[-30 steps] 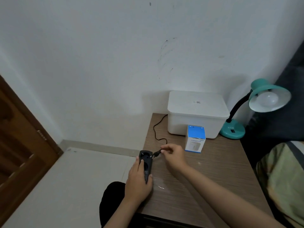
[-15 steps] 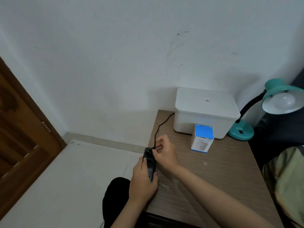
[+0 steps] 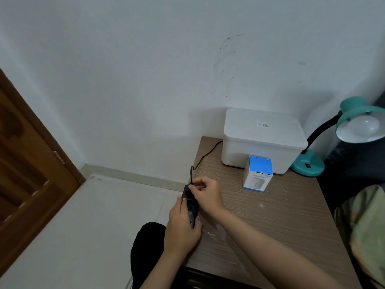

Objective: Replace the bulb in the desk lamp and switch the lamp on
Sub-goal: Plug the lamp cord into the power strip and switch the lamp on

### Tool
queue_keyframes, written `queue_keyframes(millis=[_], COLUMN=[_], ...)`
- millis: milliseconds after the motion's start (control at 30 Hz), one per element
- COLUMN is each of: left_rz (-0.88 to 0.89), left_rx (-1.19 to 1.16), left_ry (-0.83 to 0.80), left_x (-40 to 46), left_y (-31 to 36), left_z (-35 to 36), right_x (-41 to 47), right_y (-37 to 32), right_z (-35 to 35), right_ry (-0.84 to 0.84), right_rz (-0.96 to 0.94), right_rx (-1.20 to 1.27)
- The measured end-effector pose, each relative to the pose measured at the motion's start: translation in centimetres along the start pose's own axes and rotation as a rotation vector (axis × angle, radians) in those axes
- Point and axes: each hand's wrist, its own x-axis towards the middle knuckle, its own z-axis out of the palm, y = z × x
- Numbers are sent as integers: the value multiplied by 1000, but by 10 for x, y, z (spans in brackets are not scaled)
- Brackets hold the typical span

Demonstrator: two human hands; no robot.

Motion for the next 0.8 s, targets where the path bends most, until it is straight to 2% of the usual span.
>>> queue_keyframes(millis=[300,800], left_rz=[-7,-3], left_rx=[0,10], left_ry=[-2,5], left_x=[0,0], left_y=[1,1], left_z=[0,0], right_x=[-1,-3], right_y=[3,2], right_z=[-7,-14], right_ry=[9,-82], right_rz=[-136,-173], right_rx=[-109,-156])
